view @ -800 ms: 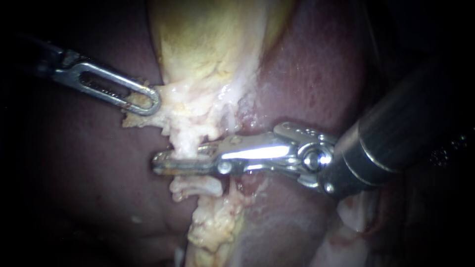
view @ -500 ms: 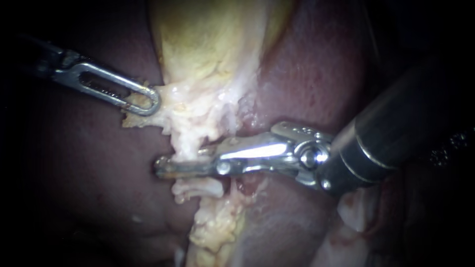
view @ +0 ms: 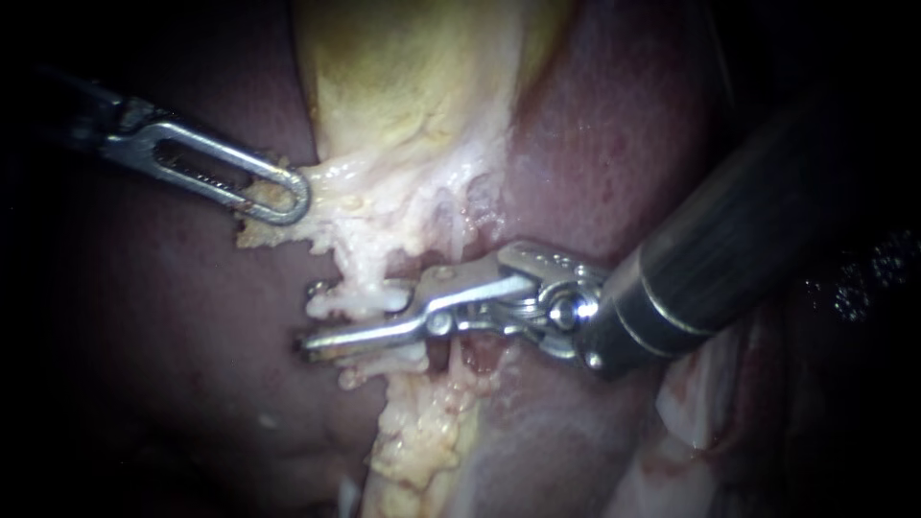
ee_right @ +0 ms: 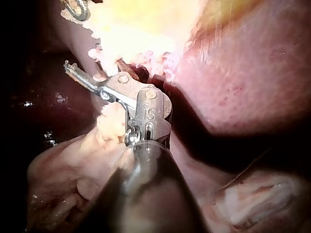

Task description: Going back third clip left tube

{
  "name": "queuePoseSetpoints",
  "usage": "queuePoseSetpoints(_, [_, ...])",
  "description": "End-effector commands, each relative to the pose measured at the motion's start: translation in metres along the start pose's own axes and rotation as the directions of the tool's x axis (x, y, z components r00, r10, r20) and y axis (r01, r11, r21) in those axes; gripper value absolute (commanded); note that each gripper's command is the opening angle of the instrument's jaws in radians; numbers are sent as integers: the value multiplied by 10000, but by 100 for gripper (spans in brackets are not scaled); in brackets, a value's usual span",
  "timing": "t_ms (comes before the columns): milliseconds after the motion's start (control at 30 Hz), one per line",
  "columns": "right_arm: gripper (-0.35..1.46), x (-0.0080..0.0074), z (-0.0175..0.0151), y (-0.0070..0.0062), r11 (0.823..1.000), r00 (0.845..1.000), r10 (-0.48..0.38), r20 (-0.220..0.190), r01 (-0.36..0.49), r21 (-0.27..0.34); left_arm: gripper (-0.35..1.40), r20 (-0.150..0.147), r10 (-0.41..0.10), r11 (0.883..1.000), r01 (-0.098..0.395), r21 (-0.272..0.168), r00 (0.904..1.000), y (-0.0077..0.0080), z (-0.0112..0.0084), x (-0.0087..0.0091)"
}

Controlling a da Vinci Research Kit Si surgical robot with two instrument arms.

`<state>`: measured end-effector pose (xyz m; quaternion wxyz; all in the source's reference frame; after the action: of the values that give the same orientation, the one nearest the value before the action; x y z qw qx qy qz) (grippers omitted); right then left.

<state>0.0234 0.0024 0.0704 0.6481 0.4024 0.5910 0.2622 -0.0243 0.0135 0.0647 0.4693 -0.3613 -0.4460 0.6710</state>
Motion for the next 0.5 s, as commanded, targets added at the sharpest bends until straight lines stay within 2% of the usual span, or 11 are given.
queuePoseSetpoints(33, [49,0,-3,3,9998,9999,-160,-14,160,-76,-35,11,2,10000,-2,-19,10000,1,0,0])
queuePoseSetpoints(233, [50,-3,-18,18,9970,9972,-743,-18,742,-208,-35,33,1,10000,0,-37,10000,3,-1,-1])
queuePoseSetpoints(500, [50,-6,-32,18,9944,9946,-1039,13,1039,-194,-35,43,-1,10000,1,-48,10000,4,-3,-1])
